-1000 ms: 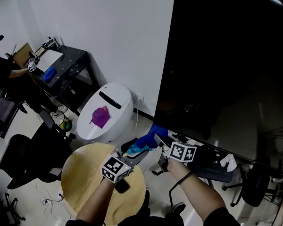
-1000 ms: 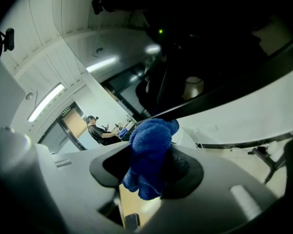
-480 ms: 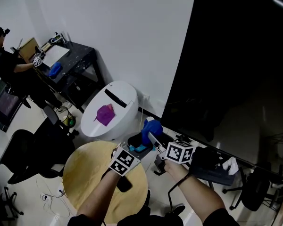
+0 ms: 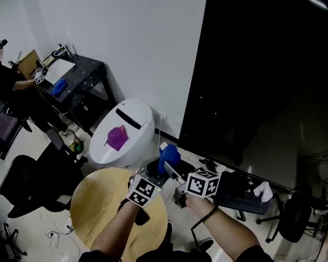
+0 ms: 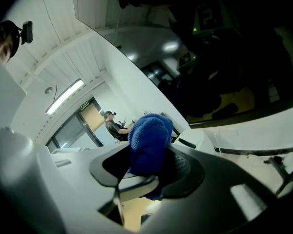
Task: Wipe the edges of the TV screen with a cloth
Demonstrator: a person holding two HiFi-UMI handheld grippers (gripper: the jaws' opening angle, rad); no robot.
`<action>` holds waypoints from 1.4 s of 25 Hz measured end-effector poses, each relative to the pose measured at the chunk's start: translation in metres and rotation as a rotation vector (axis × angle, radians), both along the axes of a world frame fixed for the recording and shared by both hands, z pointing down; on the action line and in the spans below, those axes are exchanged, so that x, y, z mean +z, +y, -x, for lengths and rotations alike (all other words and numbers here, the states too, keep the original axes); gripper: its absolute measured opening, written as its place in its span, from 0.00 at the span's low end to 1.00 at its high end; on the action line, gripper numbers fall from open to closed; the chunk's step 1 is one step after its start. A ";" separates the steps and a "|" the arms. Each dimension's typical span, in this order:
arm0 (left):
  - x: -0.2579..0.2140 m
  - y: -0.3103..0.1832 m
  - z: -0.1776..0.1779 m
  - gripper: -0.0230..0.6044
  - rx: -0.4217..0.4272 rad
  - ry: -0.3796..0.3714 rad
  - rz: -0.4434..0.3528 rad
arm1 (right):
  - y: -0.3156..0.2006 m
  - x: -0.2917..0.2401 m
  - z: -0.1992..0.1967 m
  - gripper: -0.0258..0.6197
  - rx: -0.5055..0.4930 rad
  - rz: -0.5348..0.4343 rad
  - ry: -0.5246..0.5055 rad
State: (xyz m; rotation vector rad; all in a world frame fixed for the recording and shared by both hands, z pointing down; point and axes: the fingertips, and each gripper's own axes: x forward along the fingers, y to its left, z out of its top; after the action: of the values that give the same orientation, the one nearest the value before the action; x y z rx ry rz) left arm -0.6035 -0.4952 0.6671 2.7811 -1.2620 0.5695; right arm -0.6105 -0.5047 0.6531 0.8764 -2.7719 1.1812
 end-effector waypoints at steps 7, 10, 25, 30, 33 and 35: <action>0.016 0.001 0.006 0.25 -0.050 0.201 0.141 | 0.008 -0.003 -0.017 0.46 -0.021 -0.010 -0.059; 0.018 -0.010 0.015 0.24 -0.085 0.249 0.174 | 0.011 -0.009 -0.041 0.47 0.021 -0.078 -0.002; 0.032 -0.082 0.013 0.25 -0.058 0.143 0.239 | 0.027 -0.034 -0.137 0.47 0.201 -0.173 0.024; 0.023 -0.085 0.003 0.24 0.005 0.139 0.229 | 0.027 -0.050 -0.150 0.46 0.219 -0.210 0.027; 0.009 -0.084 0.002 0.24 0.034 0.120 0.199 | 0.025 -0.061 -0.153 0.46 0.221 -0.235 0.023; -0.004 -0.085 0.001 0.24 0.046 0.107 0.172 | 0.025 -0.068 -0.153 0.46 0.216 -0.251 0.021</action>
State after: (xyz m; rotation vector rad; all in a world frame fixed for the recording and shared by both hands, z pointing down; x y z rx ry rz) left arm -0.6040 -0.5804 0.6630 2.6660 -1.0771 0.4986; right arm -0.4571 -0.4793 0.5855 1.2276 -2.9110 0.8460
